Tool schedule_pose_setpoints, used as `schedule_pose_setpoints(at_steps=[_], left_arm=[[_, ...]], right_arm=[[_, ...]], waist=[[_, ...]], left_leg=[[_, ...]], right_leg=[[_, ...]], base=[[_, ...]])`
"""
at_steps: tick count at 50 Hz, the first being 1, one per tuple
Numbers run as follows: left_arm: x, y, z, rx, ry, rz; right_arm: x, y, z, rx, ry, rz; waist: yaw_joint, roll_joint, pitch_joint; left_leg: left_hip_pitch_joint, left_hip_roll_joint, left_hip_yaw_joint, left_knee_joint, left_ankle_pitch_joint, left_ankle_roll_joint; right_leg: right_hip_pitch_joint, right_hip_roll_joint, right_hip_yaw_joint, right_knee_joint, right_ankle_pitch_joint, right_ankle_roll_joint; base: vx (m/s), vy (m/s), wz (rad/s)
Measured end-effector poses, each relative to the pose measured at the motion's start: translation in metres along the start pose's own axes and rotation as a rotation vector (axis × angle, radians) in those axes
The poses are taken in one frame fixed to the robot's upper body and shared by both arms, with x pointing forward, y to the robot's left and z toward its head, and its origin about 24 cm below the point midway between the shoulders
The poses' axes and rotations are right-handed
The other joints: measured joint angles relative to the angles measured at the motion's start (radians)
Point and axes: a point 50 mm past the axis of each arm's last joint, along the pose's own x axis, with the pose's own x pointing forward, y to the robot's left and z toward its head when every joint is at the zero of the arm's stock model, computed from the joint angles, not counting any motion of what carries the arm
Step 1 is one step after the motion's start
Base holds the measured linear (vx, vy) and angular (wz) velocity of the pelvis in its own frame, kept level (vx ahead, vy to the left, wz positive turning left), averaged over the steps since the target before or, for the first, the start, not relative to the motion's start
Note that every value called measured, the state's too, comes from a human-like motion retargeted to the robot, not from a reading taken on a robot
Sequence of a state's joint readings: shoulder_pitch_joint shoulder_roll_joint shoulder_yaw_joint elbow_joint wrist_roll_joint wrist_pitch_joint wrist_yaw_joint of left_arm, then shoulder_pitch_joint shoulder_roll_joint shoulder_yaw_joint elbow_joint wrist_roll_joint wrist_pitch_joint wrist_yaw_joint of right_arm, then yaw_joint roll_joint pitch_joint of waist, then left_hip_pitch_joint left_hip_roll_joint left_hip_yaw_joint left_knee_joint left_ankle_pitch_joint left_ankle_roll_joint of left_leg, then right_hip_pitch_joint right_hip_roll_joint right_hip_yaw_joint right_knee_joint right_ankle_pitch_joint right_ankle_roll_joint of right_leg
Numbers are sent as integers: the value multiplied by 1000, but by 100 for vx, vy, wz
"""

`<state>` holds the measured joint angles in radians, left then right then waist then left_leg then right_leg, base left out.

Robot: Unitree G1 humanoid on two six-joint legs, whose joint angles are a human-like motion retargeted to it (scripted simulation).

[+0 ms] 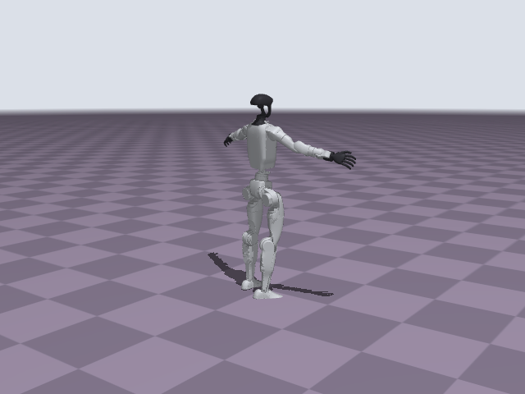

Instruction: Upper body actions

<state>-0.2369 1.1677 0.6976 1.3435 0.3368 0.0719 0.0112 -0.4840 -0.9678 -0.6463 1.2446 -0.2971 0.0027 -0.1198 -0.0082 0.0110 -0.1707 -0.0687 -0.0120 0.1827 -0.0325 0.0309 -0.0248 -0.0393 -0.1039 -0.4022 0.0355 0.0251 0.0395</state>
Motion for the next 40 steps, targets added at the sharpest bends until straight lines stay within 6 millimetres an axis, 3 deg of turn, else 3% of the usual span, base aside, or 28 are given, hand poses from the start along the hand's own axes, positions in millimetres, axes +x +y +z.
schedule_pose_setpoints(at_steps=[2,4,7,10,12,15,19,22,25,29,32,34,36,38,40], left_arm=[[-3,26,48,-93,-161,124],[-13,44,96,-218,-335,239],[-44,56,172,-399,-636,381],[-93,57,244,-429,-959,481],[-131,52,286,-329,-1133,535],[-193,47,333,-175,-1353,670],[-266,46,359,-163,-1643,901],[-293,48,362,-220,-1786,1013],[-283,57,358,-179,-1772,1089],[-224,84,332,-27,-1535,1171],[-163,106,290,-51,-1249,1146],[-120,114,248,-212,-1015,1051],[-78,109,200,-505,-737,871],[-42,88,152,-895,-435,621],[-19,59,114,-1313,-183,338]], right_arm=[[2,-19,76,119,-215,-105],[-12,-31,149,223,-442,-182],[-58,-41,244,335,-790,-265],[-123,-45,312,373,-1144,-361],[-167,-45,339,352,-1358,-471],[-225,-47,359,300,-1637,-717],[-268,-51,368,187,-1843,-1125],[-276,-53,373,69,-1890,-1254],[-263,-65,373,12,-1833,-1259],[-215,-95,358,-11,-1610,-1259],[-164,-121,330,-29,-1342,-1205],[-128,-136,301,-3,-1142,-1136],[-93,-148,266,75,-918,-1035],[-62,-154,228,227,-682,-869],[-37,-150,194,462,-475,-637]], waist=[[3,11,-13],[2,20,-27],[6,30,-57],[18,34,-86],[31,33,-104],[45,19,-121],[51,-3,-136],[61,-10,-146],[69,-10,-151],[65,2,-161],[53,9,-155],[47,15,-149],[47,21,-143],[47,28,-139],[42,37,-135]], left_leg=[[-7,0,1,1,-1,0],[-11,-4,-1,2,-2,1],[-17,-8,-7,2,-4,1],[-17,-11,-12,3,-6,1],[-17,-11,-14,4,-8,2],[-10,-10,-15,4,-10,3],[-2,-9,-14,4,-14,3],[-3,-6,-8,3,-17,3],[-9,-4,-3,3,-18,2],[-32,-3,4,1,-20,2],[-46,-3,8,1,-21,1],[-54,-2,12,1,-21,1],[-60,-1,15,1,-21,1],[-65,-1,17,0,-20,1],[-71,-4,15,-1,-20,1]], right_leg=[[-7,-1,0,1,-1,1],[-9,-3,-2,0,-2,2],[-10,-7,-7,0,-6,3],[-6,-8,-12,-1,-10,5],[-4,-7,-14,-1,-12,6],[5,-4,-15,-2,-15,7],[14,-2,-17,-3,-17,9],[9,0,-13,-2,-17,11],[-1,-2,-8,-1,-16,12],[-29,-5,1,2,-15,15],[-47,-7,7,4,-14,16],[-58,-9,10,5,-13,16],[-66,-10,13,6,-11,17],[-73,-11,15,7,-11,18],[-78,-14,14,7,-11,19]], base=[[2,18,0],[4,17,6],[9,15,11],[13,13,10],[17,9,4],[17,3,1],[13,0,-2],[7,-3,-10],[1,-4,-6],[-6,-1,-5],[-14,-4,-7],[-16,-6,-8],[-14,-3,-8],[-13,-1,-4],[-11,0,4]])
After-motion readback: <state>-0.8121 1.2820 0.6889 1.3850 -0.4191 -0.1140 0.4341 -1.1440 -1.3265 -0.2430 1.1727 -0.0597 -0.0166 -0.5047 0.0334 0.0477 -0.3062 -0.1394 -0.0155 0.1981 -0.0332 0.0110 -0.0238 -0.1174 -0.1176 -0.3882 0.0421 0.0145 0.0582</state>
